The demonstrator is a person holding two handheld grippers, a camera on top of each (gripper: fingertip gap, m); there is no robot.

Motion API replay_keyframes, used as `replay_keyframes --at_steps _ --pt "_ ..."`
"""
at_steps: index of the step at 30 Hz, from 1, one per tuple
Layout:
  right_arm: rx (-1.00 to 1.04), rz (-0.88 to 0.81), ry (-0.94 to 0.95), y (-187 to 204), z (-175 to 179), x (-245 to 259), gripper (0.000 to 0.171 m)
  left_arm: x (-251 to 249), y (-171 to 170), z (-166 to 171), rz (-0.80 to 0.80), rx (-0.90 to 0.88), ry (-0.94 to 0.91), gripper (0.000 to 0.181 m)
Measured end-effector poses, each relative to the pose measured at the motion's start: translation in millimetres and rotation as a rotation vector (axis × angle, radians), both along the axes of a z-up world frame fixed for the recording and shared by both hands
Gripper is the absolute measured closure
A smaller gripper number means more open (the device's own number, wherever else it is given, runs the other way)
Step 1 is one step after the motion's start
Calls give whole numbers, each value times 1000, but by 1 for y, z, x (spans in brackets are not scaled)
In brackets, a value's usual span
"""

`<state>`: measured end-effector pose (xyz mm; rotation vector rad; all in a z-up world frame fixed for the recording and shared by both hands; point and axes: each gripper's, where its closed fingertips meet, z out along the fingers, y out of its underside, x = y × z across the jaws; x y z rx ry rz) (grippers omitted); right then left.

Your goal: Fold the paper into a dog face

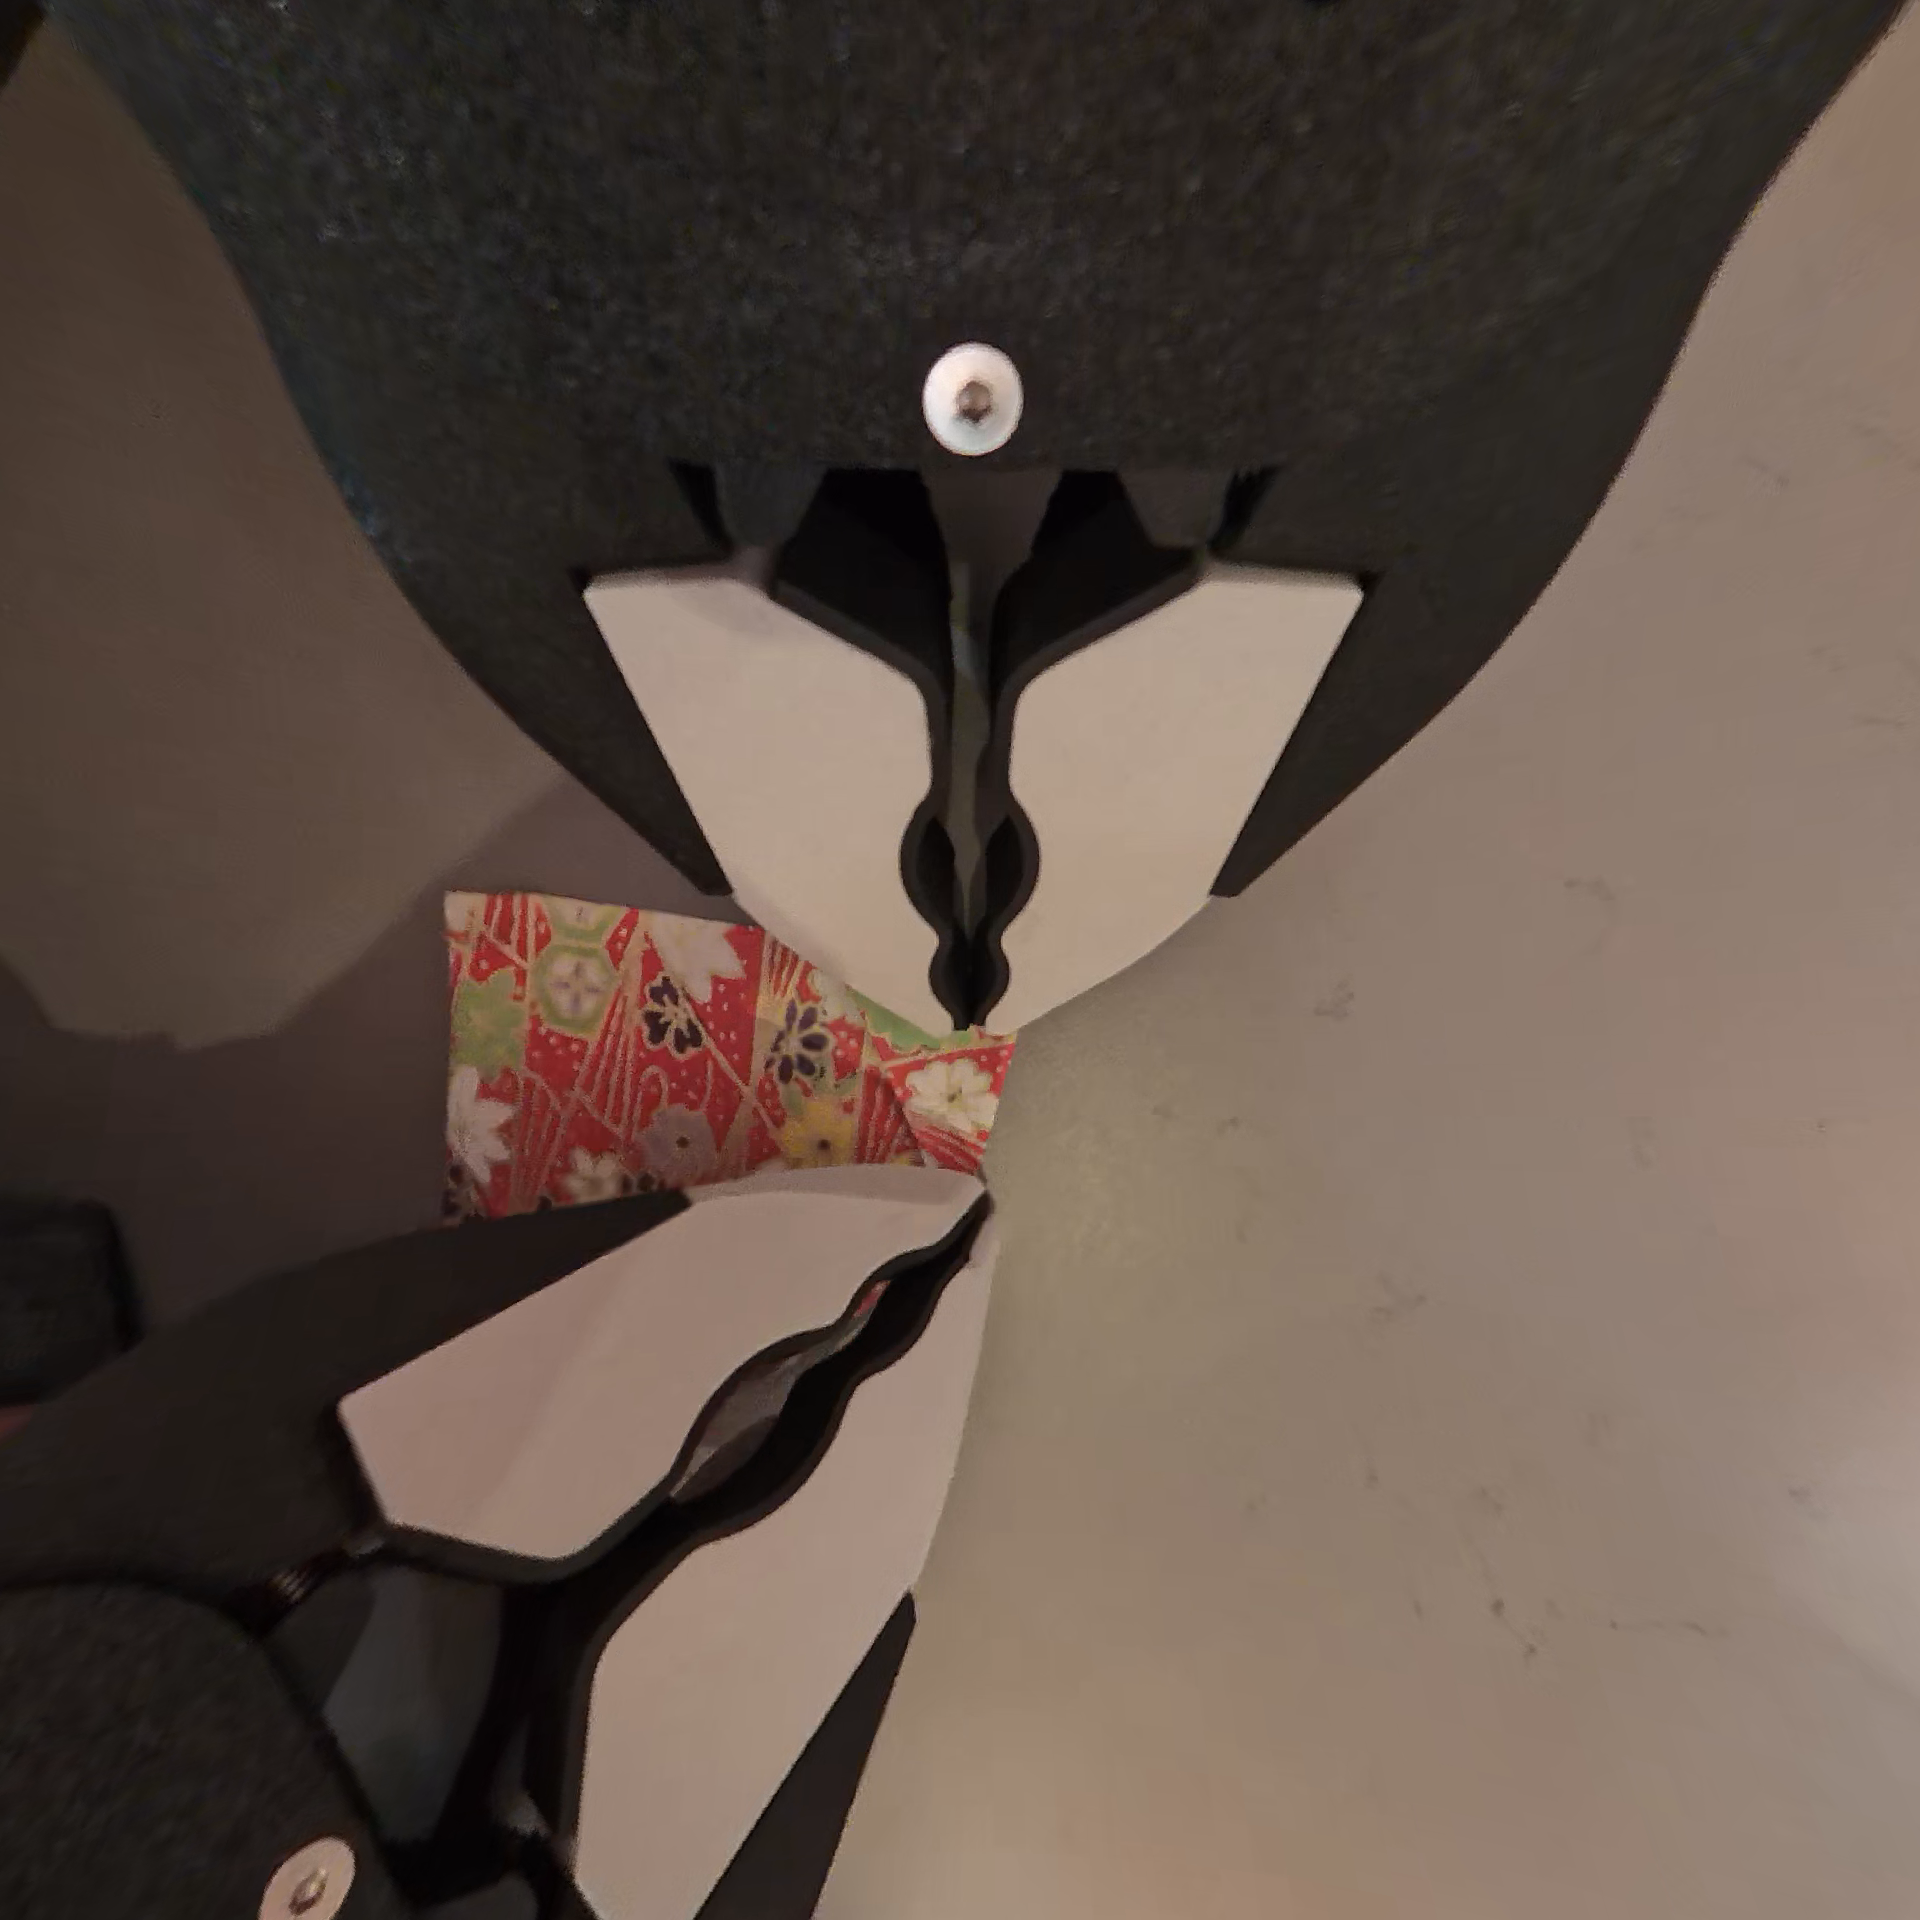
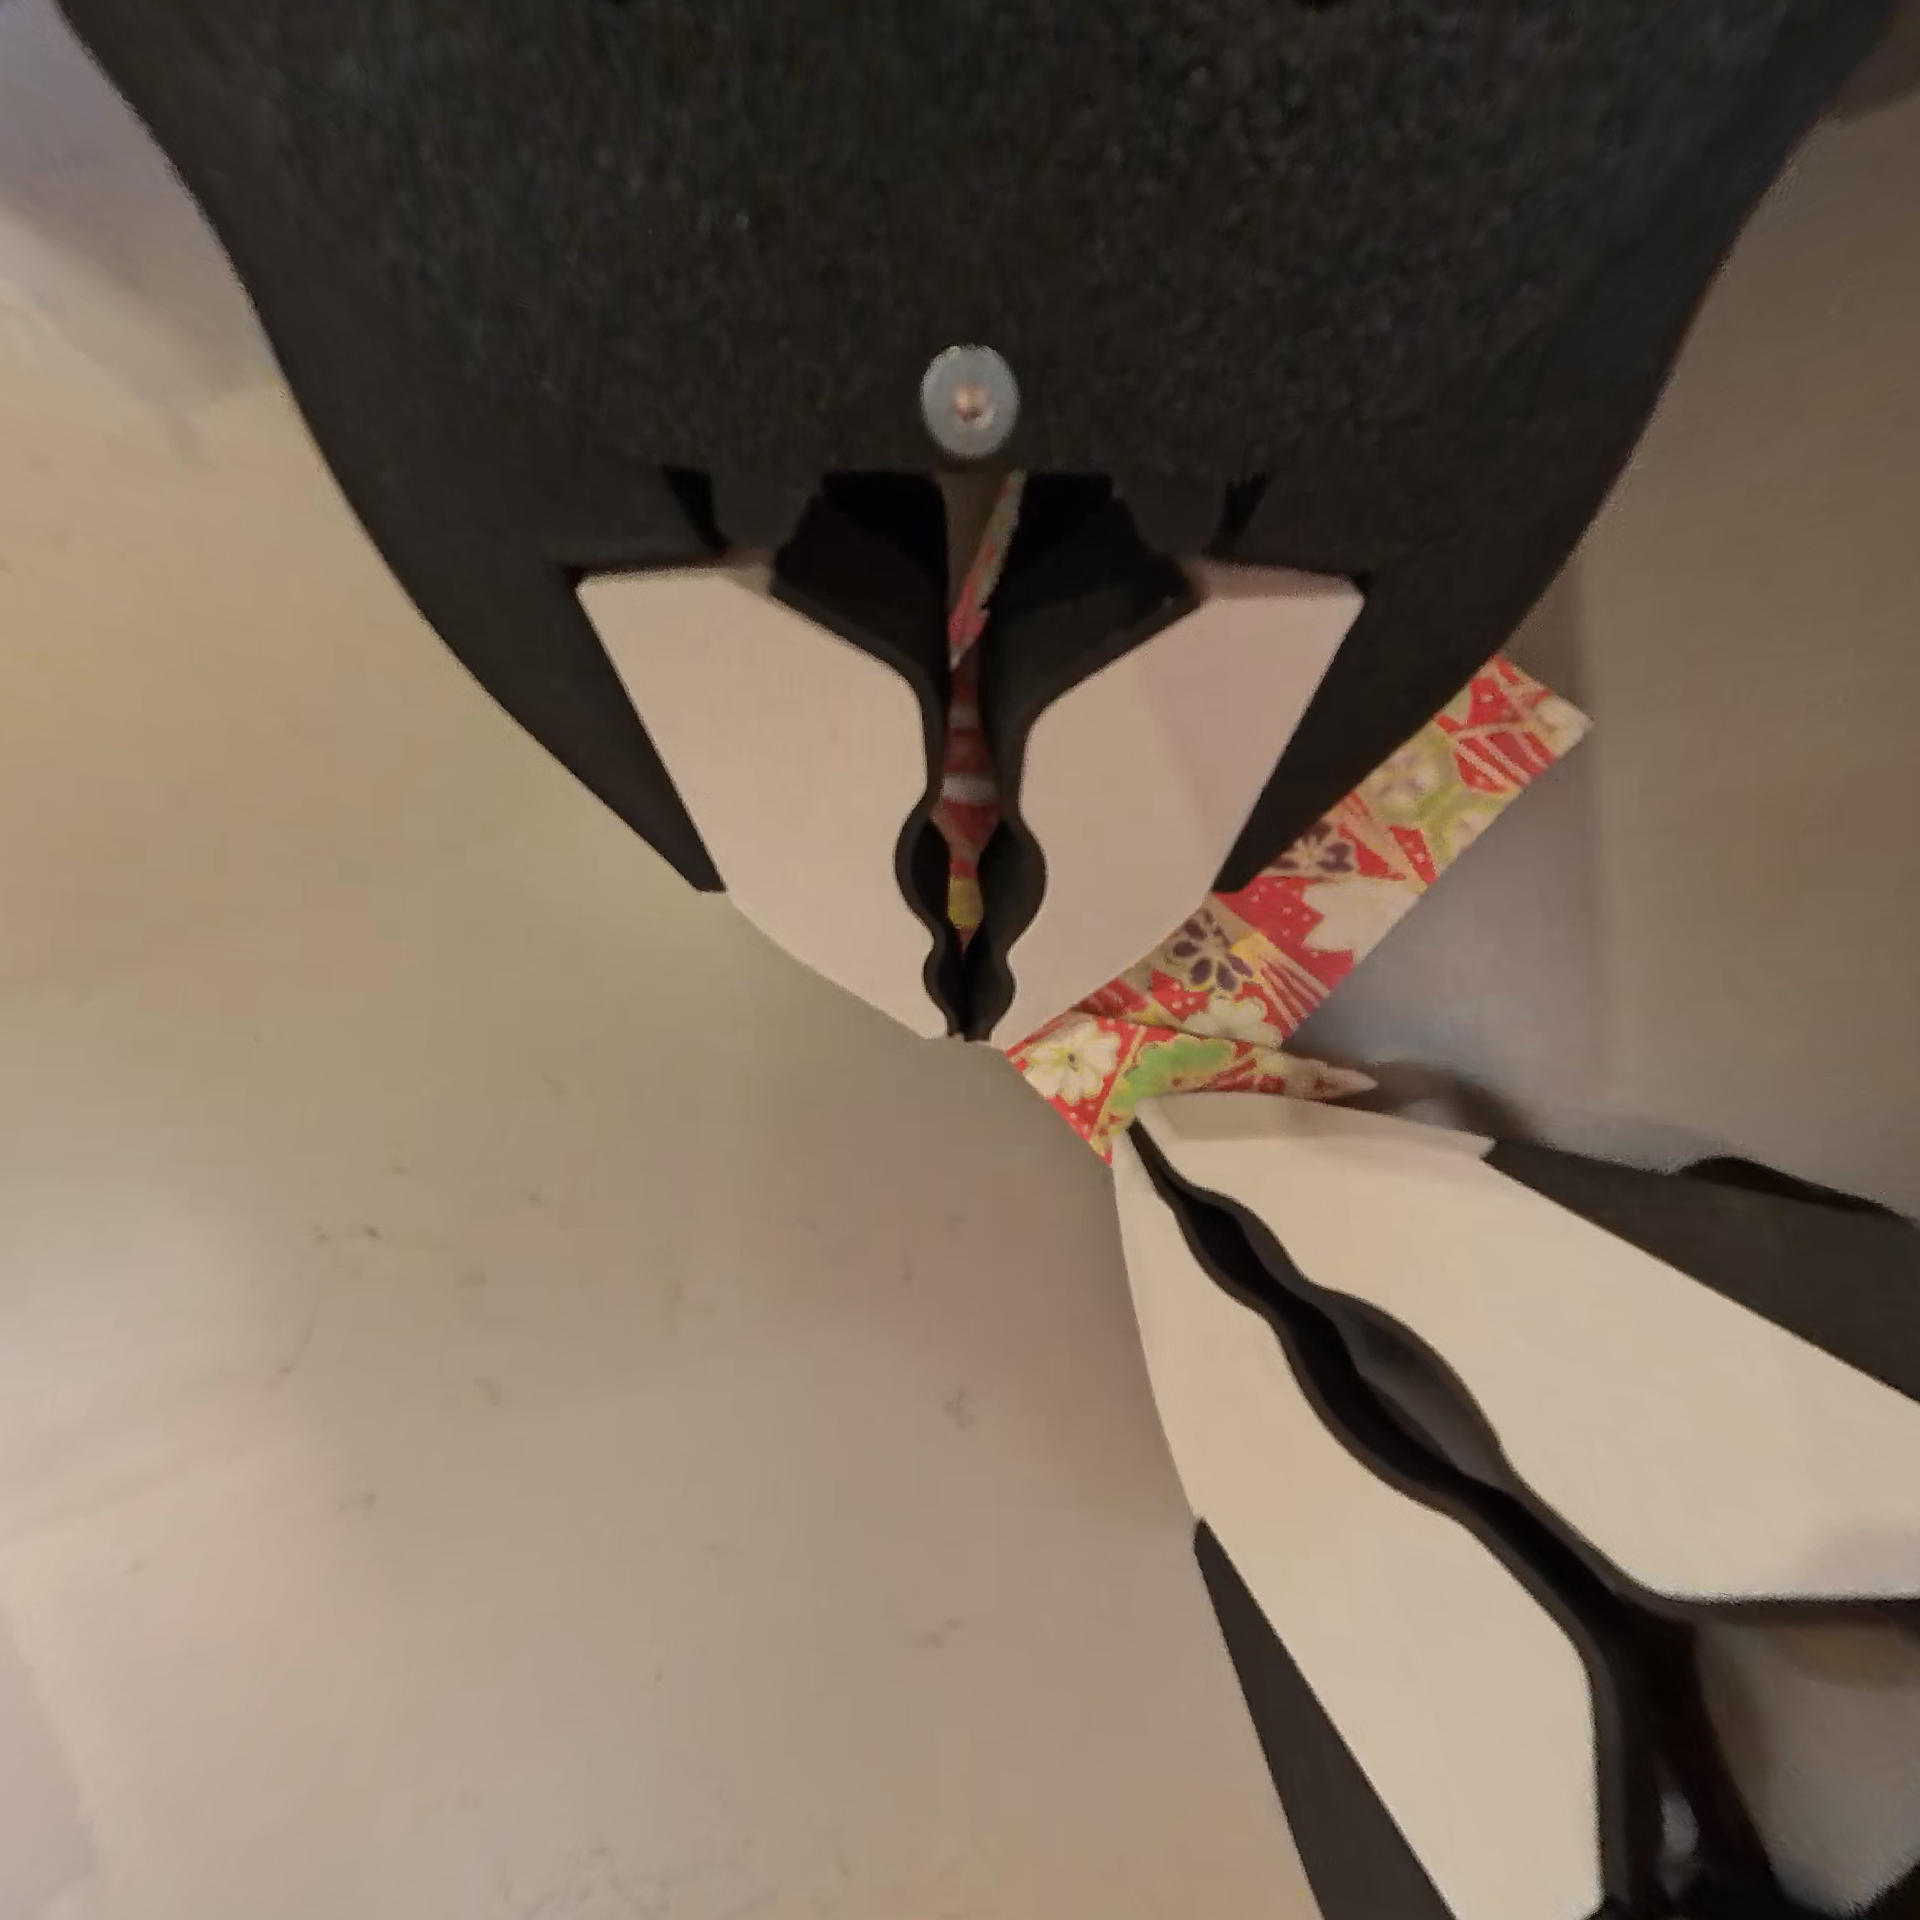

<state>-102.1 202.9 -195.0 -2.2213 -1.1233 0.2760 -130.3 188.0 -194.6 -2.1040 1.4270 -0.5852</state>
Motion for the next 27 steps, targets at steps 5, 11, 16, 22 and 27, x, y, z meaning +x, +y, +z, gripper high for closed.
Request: replay_keyframes --at_steps 5,11,16,22,27 --pt "14 -23 -37 3 2 6 171 0 0 0 -4 0 6 181" --pt "1 -13 22 -6 6 -10 171 0 0 0 -4 11 14 181" --pt "-27 -44 22 -7 0 -1 171 0 0 0 -1 21 17 181" --pt "7 -93 -37 -3 -1 21 171 0 0 0 -2 33 23 181" --pt "41 -99 218 -2 40 14 171 -3 -1 0 5 34 28 181"
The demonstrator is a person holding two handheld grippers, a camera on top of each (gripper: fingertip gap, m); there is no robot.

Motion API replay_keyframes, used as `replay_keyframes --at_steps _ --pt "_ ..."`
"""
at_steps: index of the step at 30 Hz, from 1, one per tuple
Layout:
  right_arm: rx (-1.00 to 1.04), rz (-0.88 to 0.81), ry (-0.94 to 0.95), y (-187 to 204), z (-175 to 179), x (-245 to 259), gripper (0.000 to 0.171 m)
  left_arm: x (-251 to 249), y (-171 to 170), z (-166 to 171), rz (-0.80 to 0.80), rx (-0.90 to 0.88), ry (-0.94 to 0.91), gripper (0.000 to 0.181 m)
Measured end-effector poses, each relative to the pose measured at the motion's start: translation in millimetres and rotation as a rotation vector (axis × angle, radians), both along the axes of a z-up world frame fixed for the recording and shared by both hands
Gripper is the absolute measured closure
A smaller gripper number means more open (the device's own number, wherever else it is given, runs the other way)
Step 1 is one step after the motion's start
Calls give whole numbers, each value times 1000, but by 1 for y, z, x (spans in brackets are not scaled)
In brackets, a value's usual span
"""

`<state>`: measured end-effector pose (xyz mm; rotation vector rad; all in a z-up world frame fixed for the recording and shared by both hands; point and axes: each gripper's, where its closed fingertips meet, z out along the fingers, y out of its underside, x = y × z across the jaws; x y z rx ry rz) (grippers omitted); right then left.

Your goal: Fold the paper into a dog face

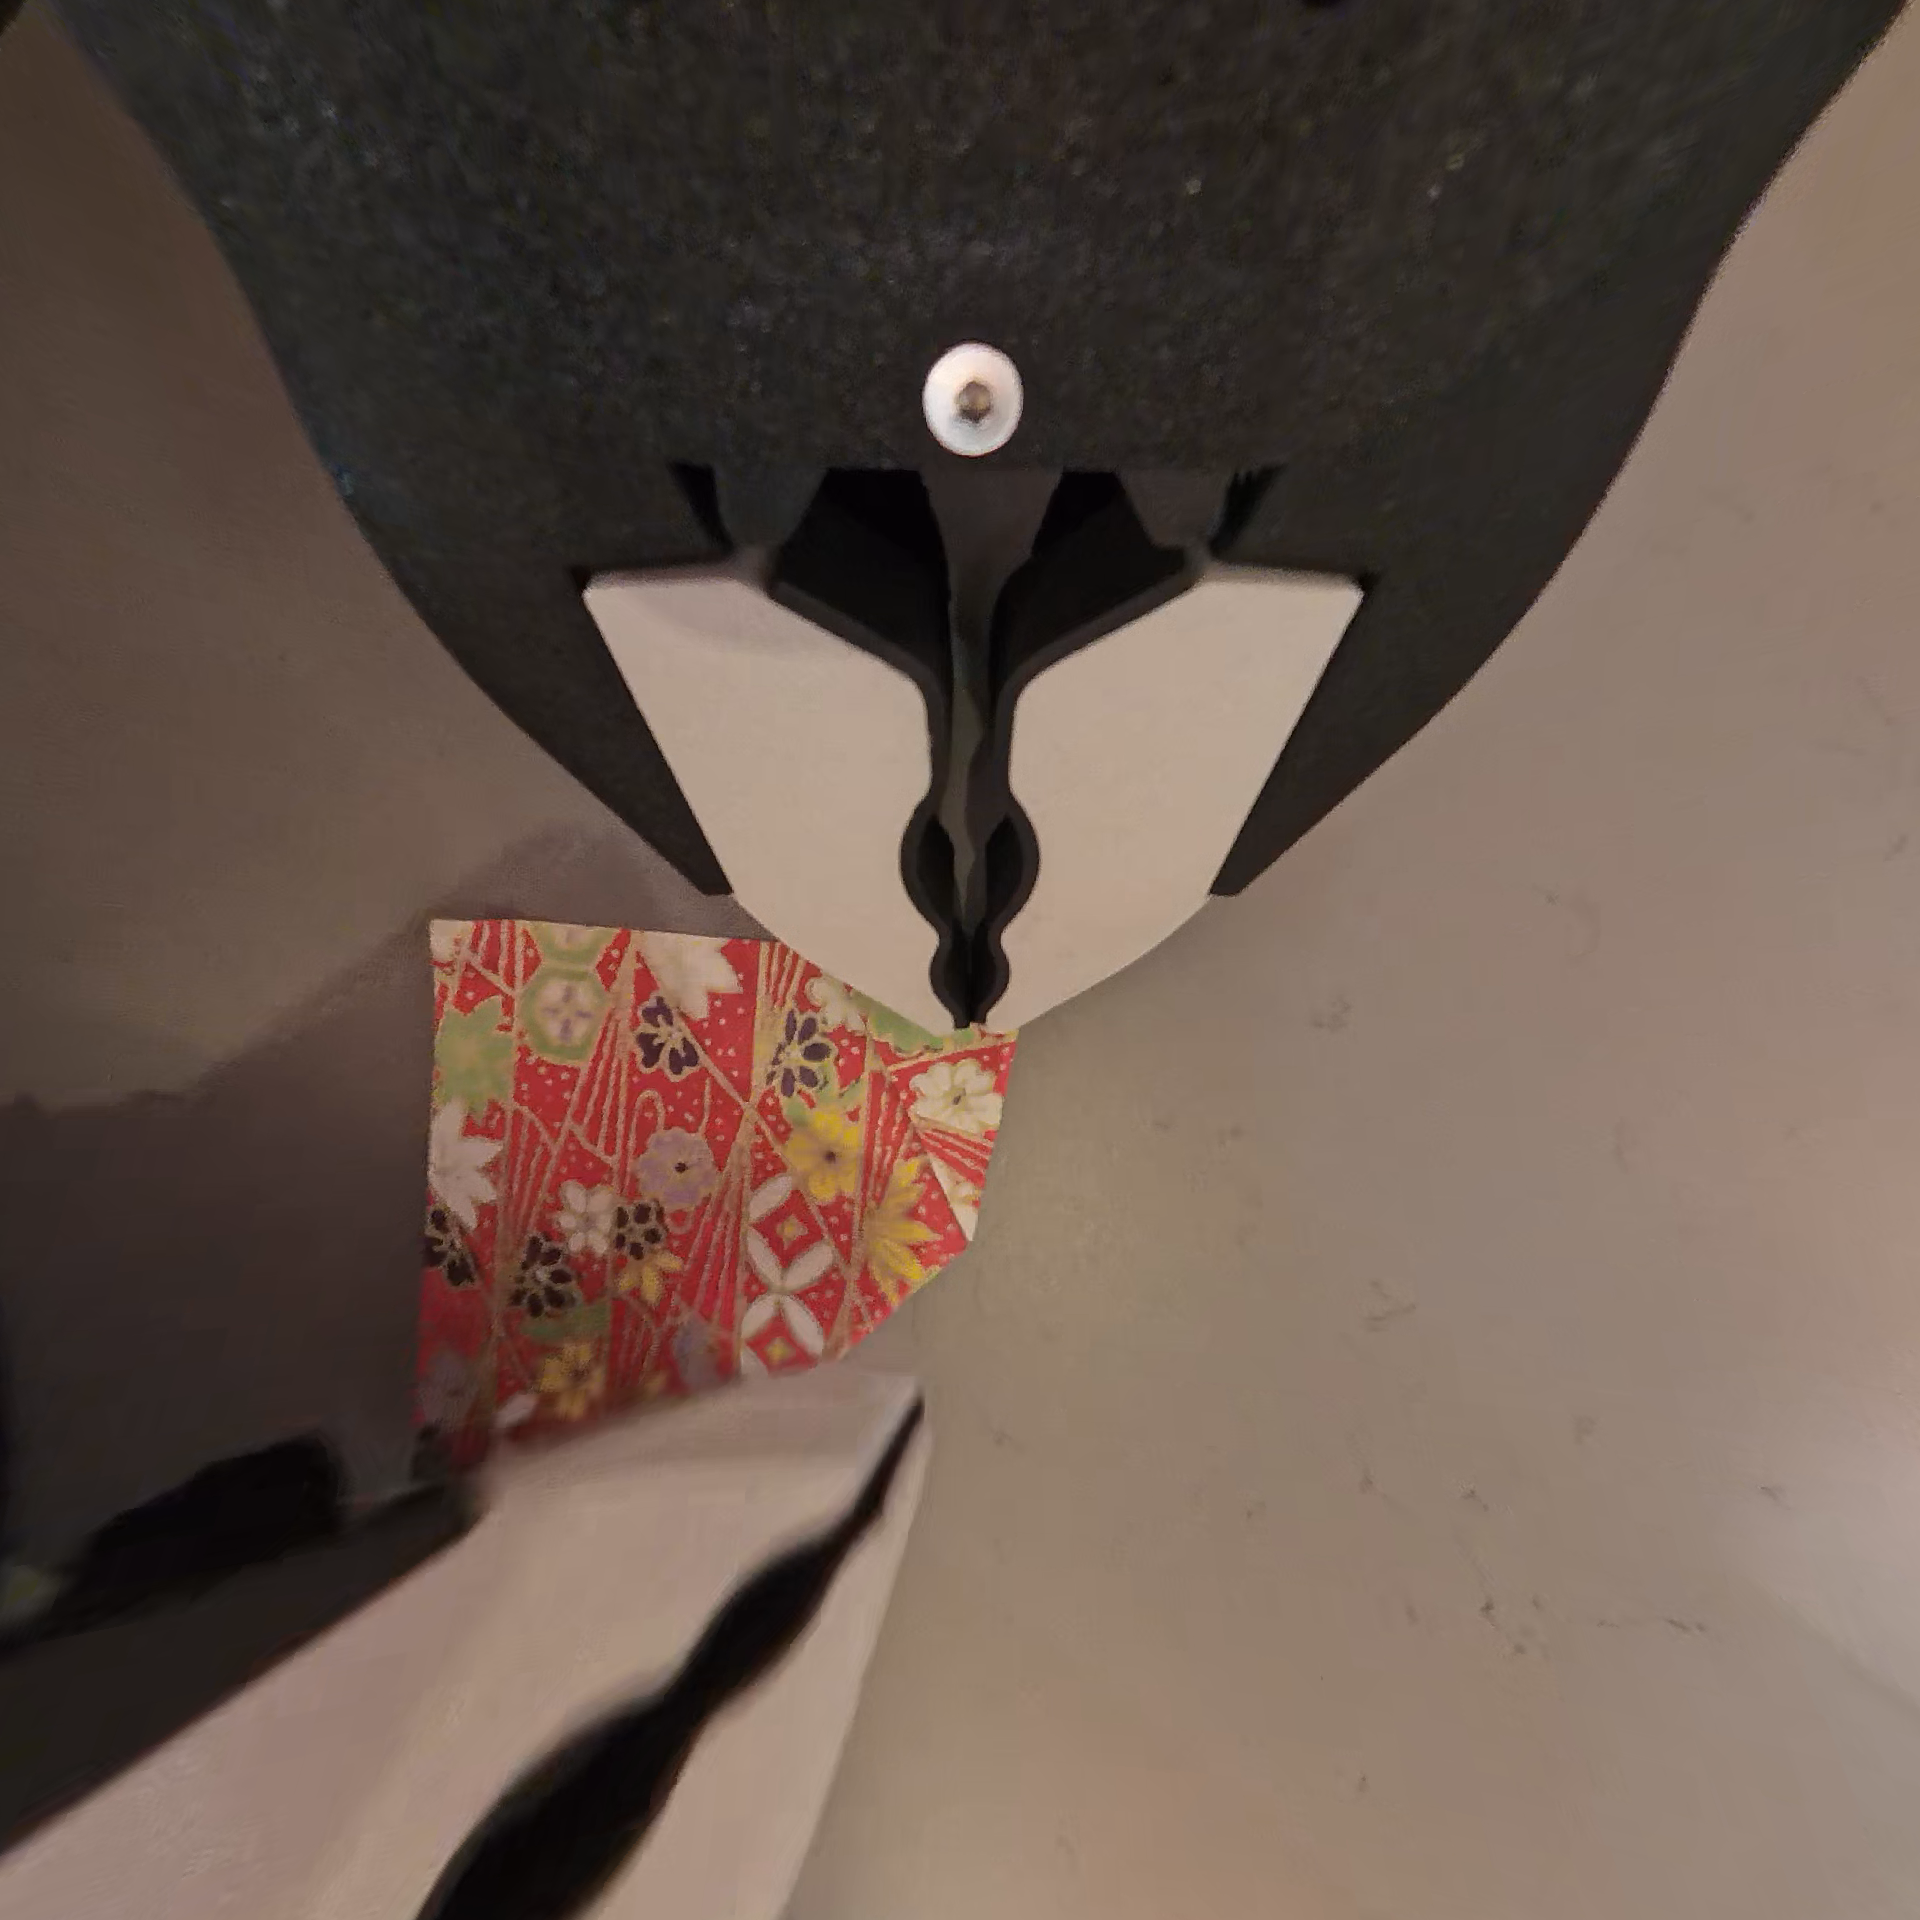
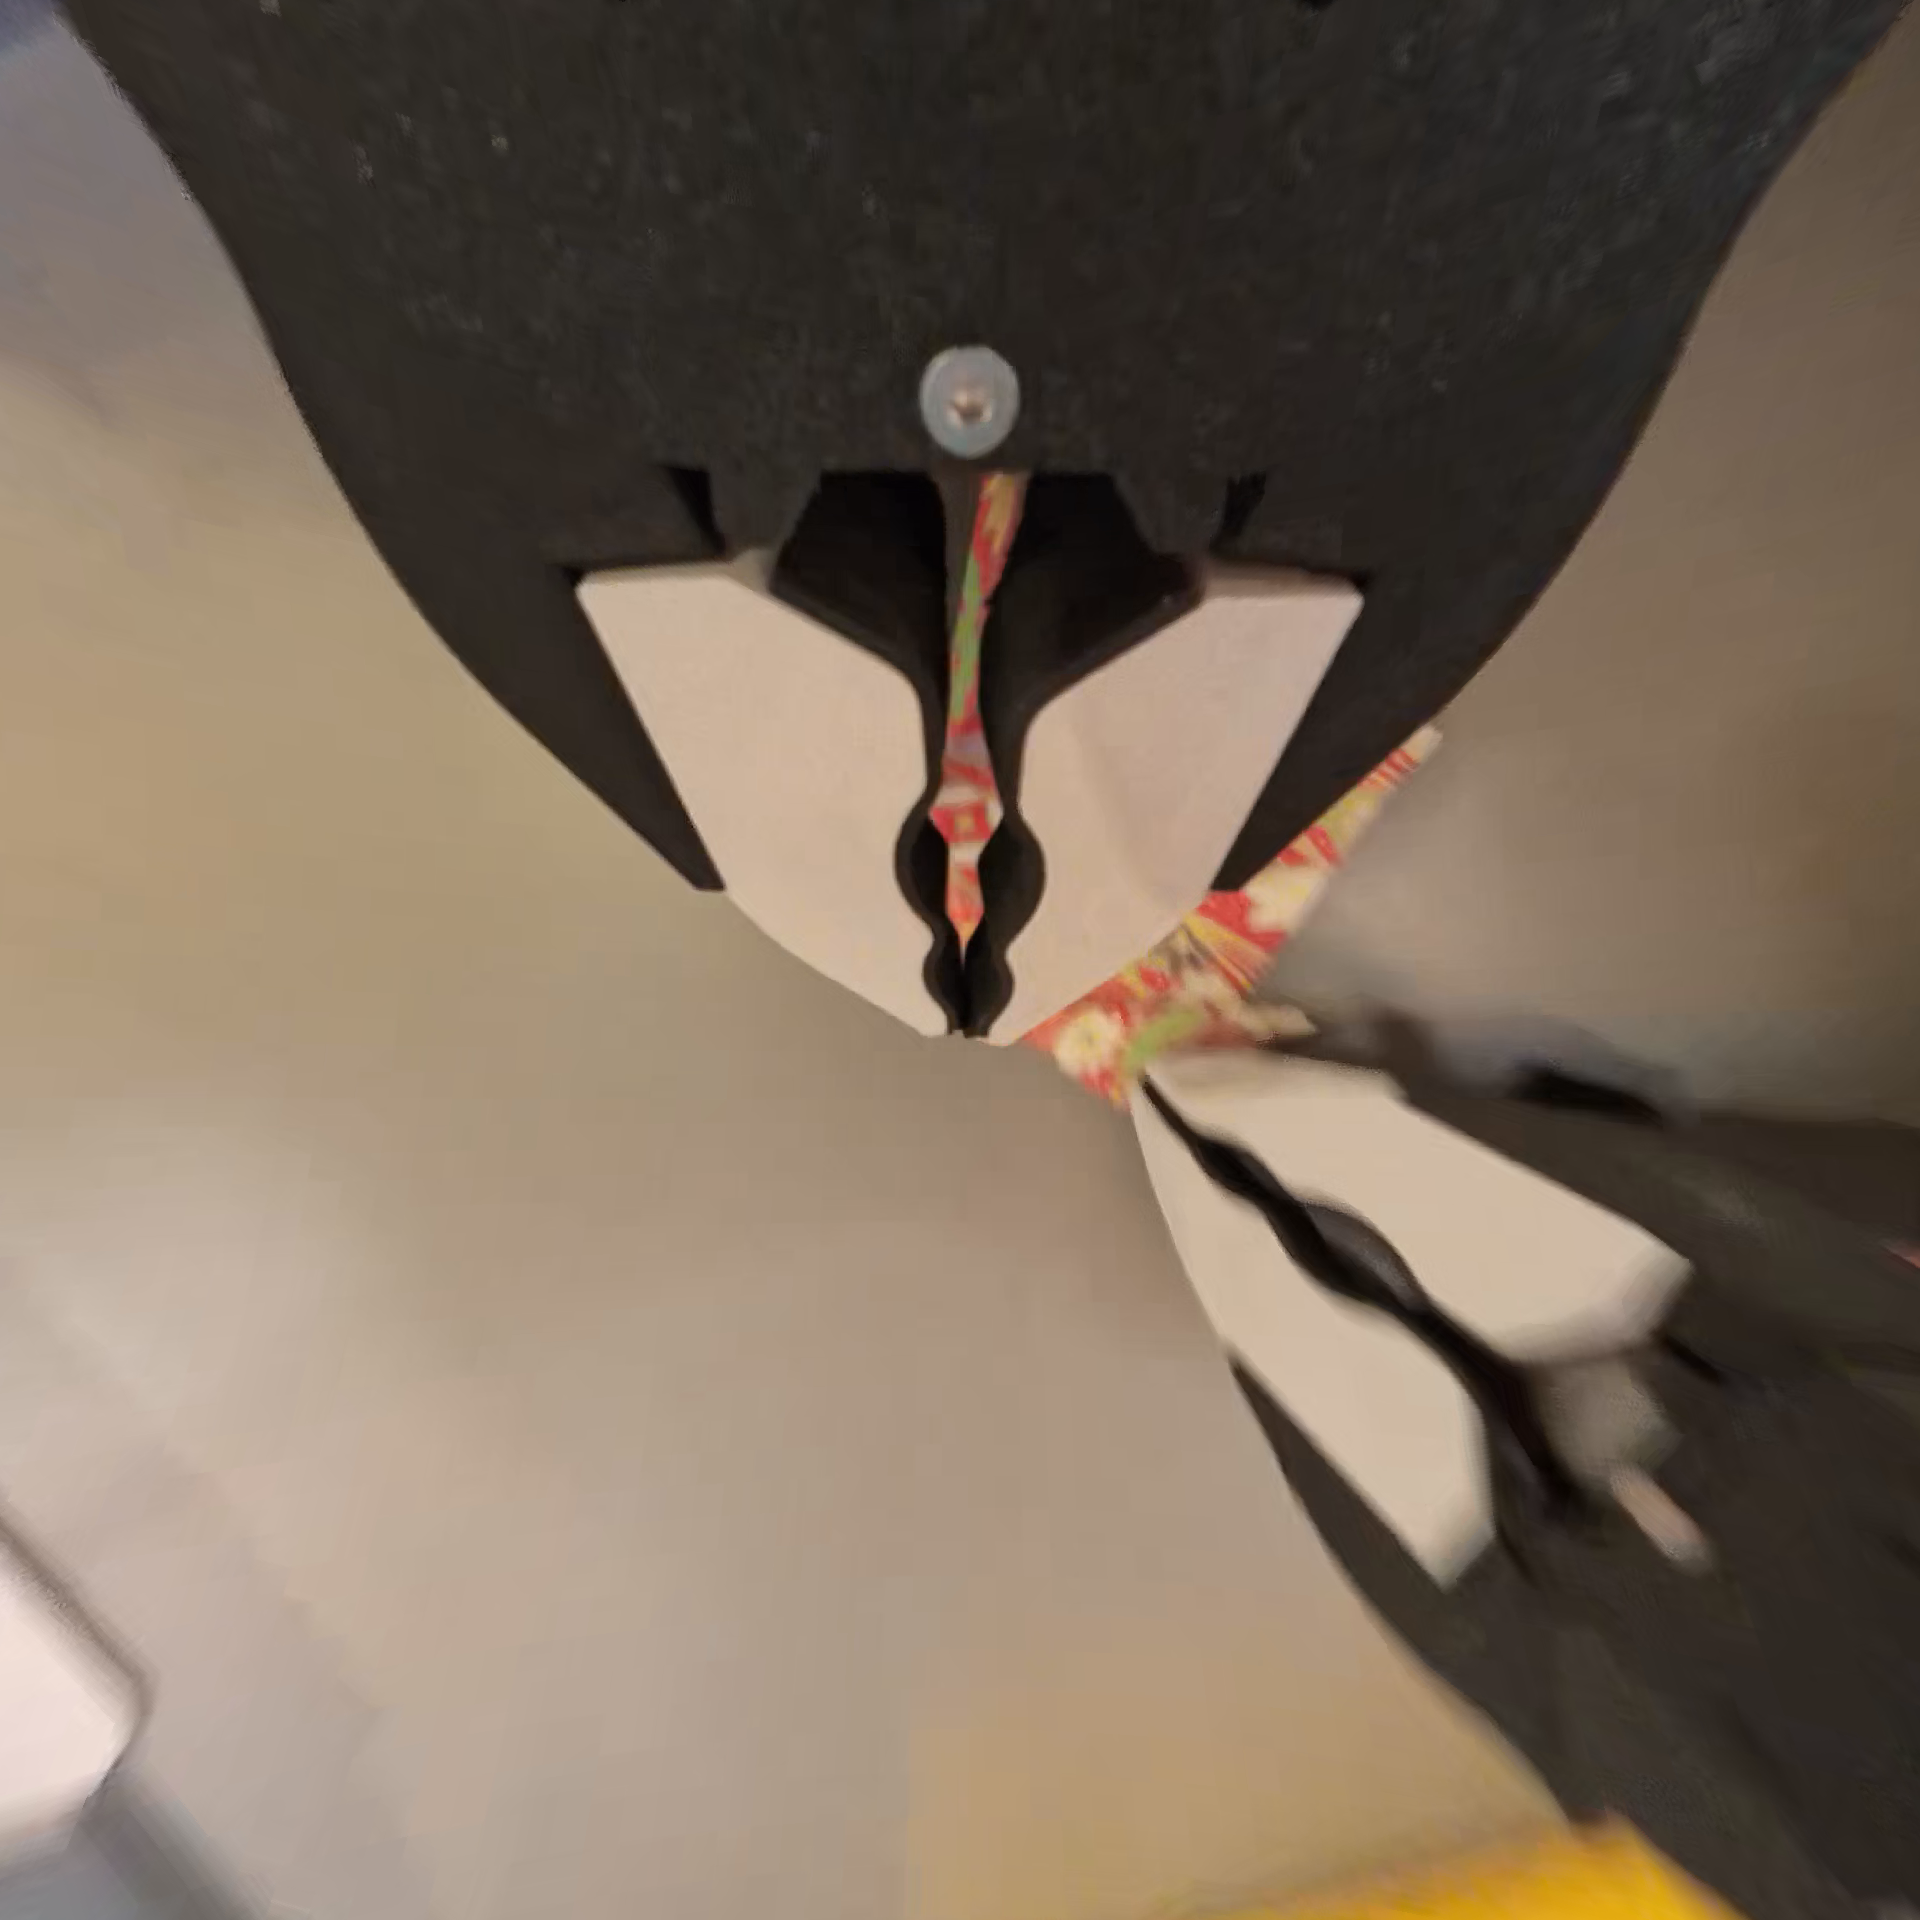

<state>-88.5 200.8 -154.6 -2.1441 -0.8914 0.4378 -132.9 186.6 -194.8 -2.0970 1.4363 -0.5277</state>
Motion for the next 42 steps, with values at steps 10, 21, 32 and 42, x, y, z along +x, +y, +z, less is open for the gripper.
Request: replay_keyframes --at_steps 10,21,32,42 --pt "-157 -21 -112 -64 -30 43 171 -11 -11 1 22 -43 -5 181" --pt "-22 35 -131 -86 -12 15 171 -20 -19 0 23 -20 13 181" --pt "-80 104 -188 -113 -41 3 171 -31 -30 0 -33 -10 42 181" --pt "-55 95 -117 -108 -41 3 171 -51 -80 1 -328 -85 -49 181"
